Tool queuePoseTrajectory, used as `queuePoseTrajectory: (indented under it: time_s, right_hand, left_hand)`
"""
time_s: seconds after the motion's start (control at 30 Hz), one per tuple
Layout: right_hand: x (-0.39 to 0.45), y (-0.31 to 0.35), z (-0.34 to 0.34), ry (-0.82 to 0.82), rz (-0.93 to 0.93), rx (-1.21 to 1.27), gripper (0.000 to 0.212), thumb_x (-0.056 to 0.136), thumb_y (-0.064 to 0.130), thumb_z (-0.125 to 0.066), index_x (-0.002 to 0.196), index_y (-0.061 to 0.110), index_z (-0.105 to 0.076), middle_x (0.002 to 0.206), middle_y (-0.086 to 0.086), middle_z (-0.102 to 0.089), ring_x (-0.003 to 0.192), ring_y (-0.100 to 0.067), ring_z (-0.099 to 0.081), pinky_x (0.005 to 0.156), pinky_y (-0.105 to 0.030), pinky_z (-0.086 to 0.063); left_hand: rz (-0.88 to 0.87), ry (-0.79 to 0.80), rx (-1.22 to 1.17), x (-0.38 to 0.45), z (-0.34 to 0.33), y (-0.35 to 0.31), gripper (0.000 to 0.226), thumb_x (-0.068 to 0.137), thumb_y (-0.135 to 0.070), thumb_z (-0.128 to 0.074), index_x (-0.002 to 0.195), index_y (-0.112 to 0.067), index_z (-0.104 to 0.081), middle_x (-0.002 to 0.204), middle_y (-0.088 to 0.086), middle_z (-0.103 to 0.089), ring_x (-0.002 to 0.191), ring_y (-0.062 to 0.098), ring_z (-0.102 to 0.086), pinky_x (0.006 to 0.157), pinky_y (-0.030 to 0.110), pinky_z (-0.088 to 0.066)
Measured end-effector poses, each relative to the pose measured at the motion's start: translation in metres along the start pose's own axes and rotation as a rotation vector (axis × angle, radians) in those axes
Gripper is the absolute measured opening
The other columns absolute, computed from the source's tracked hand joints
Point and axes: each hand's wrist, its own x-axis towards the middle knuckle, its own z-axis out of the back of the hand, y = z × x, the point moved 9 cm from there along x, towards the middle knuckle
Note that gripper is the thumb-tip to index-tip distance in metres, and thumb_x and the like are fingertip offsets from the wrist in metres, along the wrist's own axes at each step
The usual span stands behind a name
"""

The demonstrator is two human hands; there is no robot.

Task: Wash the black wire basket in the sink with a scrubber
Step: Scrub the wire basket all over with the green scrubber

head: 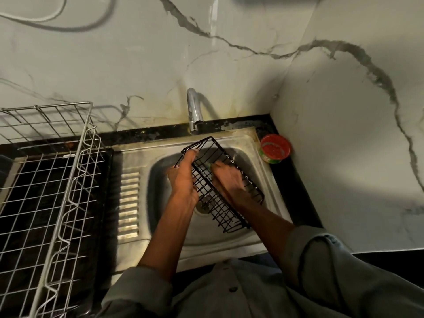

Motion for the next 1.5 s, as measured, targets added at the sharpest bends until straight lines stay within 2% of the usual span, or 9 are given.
queuePoseTrajectory:
  time_s: [0.07, 0.2, 0.37, 0.53, 0.73, 1.03, 1.2, 1.33, 1.5]
  right_hand:
    - [0.004, 0.008, 0.0, 0.037, 0.059, -0.028, 0.013, 0.101, 0.013, -0.053, 0.11, 0.015, -0.062, 0.103, -0.005, -0.068, 0.085, -0.019, -0.065, 0.07, -0.027, -0.046]
    - [-0.004, -0.01, 0.028, -0.121, -0.07, 0.006, 0.019, 0.099, 0.013, -0.052, 0.116, 0.018, -0.061, 0.108, -0.001, -0.064, 0.077, -0.015, -0.063, 0.067, -0.029, -0.056]
    - [-0.018, -0.026, 0.026, -0.141, -0.136, 0.045, 0.017, 0.097, 0.013, -0.059, 0.111, 0.021, -0.063, 0.106, 0.001, -0.066, 0.079, -0.013, -0.063, 0.068, -0.025, -0.054]
    - [-0.02, -0.005, -0.006, 0.085, 0.025, 0.11, 0.022, 0.103, 0.023, -0.055, 0.083, 0.021, -0.063, 0.071, 0.002, -0.066, 0.062, -0.012, -0.067, 0.062, -0.027, -0.057]
    - [-0.025, -0.034, 0.026, -0.112, -0.172, 0.056, 0.02, 0.095, 0.01, -0.063, 0.114, 0.015, -0.063, 0.104, -0.002, -0.065, 0.083, -0.019, -0.069, 0.074, -0.036, -0.061]
    - [-0.034, -0.004, 0.007, 0.099, -0.029, -0.095, 0.008, 0.095, 0.013, -0.063, 0.102, 0.018, -0.065, 0.1, -0.004, -0.068, 0.089, -0.02, -0.068, 0.078, -0.033, -0.056]
    - [-0.049, -0.036, 0.034, -0.066, -0.278, -0.087, 0.013, 0.095, 0.011, -0.064, 0.106, 0.018, -0.064, 0.103, -0.003, -0.069, 0.086, -0.02, -0.069, 0.067, -0.029, -0.048]
    - [-0.057, -0.028, 0.016, 0.064, -0.222, -0.109, 0.011, 0.097, 0.013, -0.062, 0.108, 0.015, -0.064, 0.107, -0.007, -0.07, 0.094, -0.024, -0.069, 0.076, -0.034, -0.055]
    - [-0.069, -0.064, 0.035, -0.046, -0.344, -0.126, 0.013, 0.097, 0.016, -0.06, 0.109, 0.016, -0.065, 0.106, -0.006, -0.07, 0.093, -0.025, -0.069, 0.074, -0.033, -0.053]
  left_hand:
    - [-0.003, -0.031, -0.021, 0.002, 0.006, 0.0, 0.05, 0.08, -0.03, -0.087, 0.119, -0.01, -0.062, 0.094, 0.006, -0.079, 0.082, 0.019, -0.076, 0.06, 0.032, -0.062]
    - [-0.086, -0.09, 0.019, 0.007, 0.018, -0.008, 0.096, 0.065, -0.047, -0.093, 0.144, -0.016, -0.047, 0.131, -0.004, -0.058, 0.121, 0.019, -0.056, 0.109, 0.039, -0.044]
    - [-0.083, -0.131, -0.043, 0.009, 0.028, -0.011, 0.081, 0.075, -0.039, -0.088, 0.135, -0.02, -0.037, 0.133, 0.005, -0.053, 0.121, 0.023, -0.051, 0.097, 0.036, -0.039]
    - [-0.048, -0.101, -0.111, 0.003, 0.022, -0.009, 0.095, 0.047, -0.05, -0.097, 0.125, -0.015, -0.055, 0.12, 0.01, -0.07, 0.11, 0.031, -0.069, 0.094, 0.056, -0.059]
    - [-0.083, -0.111, -0.073, 0.0, 0.028, -0.01, 0.107, 0.036, -0.06, -0.095, 0.127, -0.019, -0.057, 0.123, 0.006, -0.068, 0.116, 0.028, -0.065, 0.104, 0.055, -0.053]
    - [-0.101, -0.107, -0.032, -0.001, 0.027, -0.004, 0.106, 0.04, -0.065, -0.091, 0.129, -0.017, -0.061, 0.126, 0.009, -0.069, 0.122, 0.031, -0.064, 0.11, 0.057, -0.049]
    - [-0.078, -0.083, -0.06, 0.0, 0.031, -0.003, 0.088, 0.057, -0.057, -0.087, 0.129, -0.014, -0.061, 0.123, 0.011, -0.068, 0.103, 0.024, -0.065, 0.068, 0.032, -0.058]
    - [-0.119, -0.138, -0.041, -0.001, 0.029, -0.007, 0.094, 0.057, -0.057, -0.09, 0.132, -0.018, -0.049, 0.131, 0.007, -0.061, 0.121, 0.024, -0.057, 0.11, 0.052, -0.047]
    - [-0.217, -0.143, 0.0, 0.006, 0.029, -0.012, 0.076, 0.072, -0.046, -0.088, 0.125, -0.023, -0.04, 0.125, -0.001, -0.056, 0.118, 0.02, -0.054, 0.113, 0.047, -0.044]
